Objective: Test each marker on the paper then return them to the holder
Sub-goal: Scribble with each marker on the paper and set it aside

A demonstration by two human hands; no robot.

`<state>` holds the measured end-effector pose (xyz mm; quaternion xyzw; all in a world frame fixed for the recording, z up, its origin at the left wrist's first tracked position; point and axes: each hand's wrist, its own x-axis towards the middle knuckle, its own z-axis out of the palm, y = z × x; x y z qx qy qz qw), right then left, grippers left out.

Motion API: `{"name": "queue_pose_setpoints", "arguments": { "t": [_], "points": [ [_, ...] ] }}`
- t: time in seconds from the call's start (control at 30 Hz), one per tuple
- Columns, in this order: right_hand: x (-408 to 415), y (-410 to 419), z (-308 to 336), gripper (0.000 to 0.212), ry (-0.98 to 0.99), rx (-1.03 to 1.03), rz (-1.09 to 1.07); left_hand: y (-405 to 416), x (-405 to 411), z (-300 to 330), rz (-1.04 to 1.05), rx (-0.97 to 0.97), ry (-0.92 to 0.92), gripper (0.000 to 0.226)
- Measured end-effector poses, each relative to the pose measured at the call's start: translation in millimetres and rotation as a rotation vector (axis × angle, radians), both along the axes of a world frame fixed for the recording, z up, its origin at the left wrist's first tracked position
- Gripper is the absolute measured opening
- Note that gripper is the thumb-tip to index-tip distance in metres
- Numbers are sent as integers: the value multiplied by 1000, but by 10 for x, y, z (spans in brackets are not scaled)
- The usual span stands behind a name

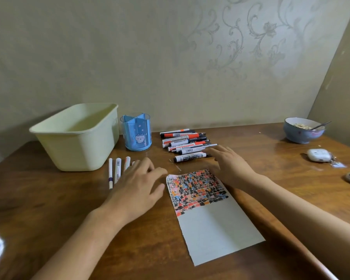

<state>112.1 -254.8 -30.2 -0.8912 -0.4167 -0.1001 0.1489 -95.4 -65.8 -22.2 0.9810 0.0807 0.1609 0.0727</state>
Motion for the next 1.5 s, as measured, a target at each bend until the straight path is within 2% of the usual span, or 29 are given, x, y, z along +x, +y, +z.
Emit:
{"name": "queue_pose_setpoints", "arguments": {
  "t": [0.17,0.4,0.63,0.73,0.8,0.9,1.1,1.33,1.5],
  "points": [
    [122,147,39,46,-16,-49,-8,-75,17,-73,-163,5,63,41],
    [159,213,-5,42,-35,-64,-19,2,39,-135,-182,-15,110,38],
    [155,193,25,21,-44,-51,-34,8,34,-129,-165,-47,135,38],
    [101,146,85,16,-55,42,-14,2,34,-123,-157,-56,136,38],
    [6,94,161,13,81,190,26,-9,38,-119,-148,-62,130,38],
    [-229,16,251,8,441,398,119,-25,43,-110,-141,-79,118,38],
    [-555,-77,197,14,897,566,274,-70,41,-61,-165,-118,14,40],
    [-663,-110,163,31,1060,587,321,-235,11,-10,-210,-104,-88,61],
    [-696,-116,150,24,1096,552,364,-282,3,-33,-208,-116,-131,33]
  ]
}}
